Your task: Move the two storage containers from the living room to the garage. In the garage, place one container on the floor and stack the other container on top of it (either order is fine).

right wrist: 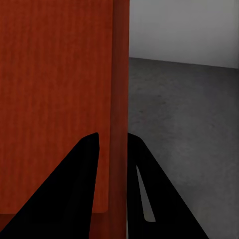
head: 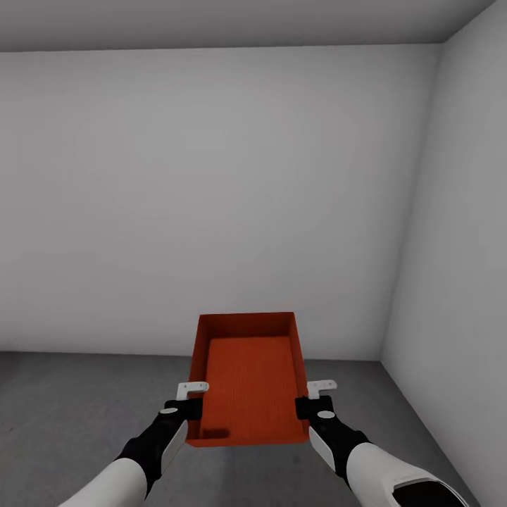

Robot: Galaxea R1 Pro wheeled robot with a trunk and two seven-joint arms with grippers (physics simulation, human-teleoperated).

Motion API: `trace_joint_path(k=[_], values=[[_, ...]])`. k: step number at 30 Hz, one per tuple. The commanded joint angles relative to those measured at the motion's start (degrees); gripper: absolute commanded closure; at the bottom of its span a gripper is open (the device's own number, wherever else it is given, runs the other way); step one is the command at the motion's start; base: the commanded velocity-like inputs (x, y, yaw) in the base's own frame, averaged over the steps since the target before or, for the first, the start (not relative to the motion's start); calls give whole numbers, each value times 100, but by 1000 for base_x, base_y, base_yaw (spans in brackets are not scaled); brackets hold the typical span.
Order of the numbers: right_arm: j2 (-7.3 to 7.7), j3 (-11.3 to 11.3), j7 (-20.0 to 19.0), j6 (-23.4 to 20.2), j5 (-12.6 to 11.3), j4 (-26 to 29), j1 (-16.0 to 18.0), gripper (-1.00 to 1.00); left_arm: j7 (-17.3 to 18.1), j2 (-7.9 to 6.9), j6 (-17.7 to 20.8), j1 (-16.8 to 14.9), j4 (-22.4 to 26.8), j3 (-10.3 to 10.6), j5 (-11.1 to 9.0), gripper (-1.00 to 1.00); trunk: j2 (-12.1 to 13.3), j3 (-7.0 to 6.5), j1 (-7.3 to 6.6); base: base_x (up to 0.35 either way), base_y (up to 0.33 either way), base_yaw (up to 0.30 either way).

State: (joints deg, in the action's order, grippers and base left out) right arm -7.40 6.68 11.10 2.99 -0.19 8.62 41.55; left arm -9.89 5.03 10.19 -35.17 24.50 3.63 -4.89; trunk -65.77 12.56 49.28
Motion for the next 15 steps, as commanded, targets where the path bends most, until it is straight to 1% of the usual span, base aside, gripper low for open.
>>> trace_joint_path(k=[1, 15], values=[[2, -334, 200, 132, 80, 16, 11, 100, -110, -12, 44, 1, 2, -288, 6, 100, -47, 26, 23, 0, 0, 0], [2, -334, 201, 141, 80, 16, 11, 100, -110, -12, 44, 1, 2, -290, 6, 100, -608, 277, 330, 0, 0, 0]])
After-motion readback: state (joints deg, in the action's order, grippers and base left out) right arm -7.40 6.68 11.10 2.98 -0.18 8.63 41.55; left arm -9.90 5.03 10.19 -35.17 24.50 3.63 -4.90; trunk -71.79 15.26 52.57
